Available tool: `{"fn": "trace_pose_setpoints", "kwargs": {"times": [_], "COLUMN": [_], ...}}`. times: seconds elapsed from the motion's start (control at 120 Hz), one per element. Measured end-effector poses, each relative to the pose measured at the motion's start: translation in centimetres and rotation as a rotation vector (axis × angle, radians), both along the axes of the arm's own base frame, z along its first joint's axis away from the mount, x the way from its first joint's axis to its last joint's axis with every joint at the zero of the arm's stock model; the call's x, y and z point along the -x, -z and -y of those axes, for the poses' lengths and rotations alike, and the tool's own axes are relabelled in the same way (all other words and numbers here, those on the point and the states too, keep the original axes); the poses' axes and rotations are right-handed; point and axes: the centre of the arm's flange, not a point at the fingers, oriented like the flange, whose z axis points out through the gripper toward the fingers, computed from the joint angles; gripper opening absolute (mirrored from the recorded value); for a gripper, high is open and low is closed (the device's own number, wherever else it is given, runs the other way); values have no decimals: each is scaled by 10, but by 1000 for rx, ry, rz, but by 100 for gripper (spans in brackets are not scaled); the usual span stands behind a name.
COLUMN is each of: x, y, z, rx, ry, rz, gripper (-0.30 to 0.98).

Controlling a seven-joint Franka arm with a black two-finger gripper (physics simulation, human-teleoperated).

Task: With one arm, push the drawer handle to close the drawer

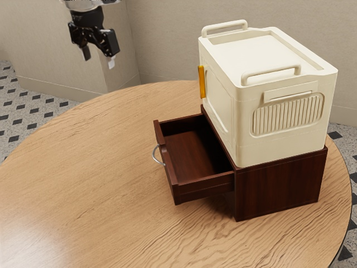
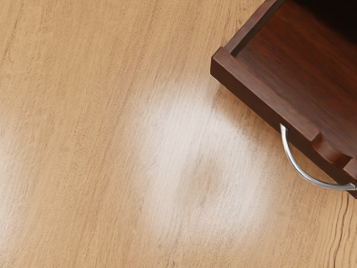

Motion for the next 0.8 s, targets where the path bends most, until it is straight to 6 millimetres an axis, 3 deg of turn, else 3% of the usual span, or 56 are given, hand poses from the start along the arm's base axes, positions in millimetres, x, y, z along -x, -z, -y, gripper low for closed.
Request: {"fn": "trace_pose_setpoints", "kwargs": {"times": [0.15, 0.317, 0.4, 0.517, 0.625, 0.8], "x": [1, 70, 89, 92, 97, 87], "y": [19, 58, 107, 155, 205, 236], "z": [0, -6, 2, 40, 44, 45], "rx": [10, 100, 126, 61, 27, -4], "ry": [4, 8, 46, 194, 296, 459], "rz": [-43, -152, -199, -207, -202, -106], "gripper": [69, 68, 47, 18, 5, -5]}}
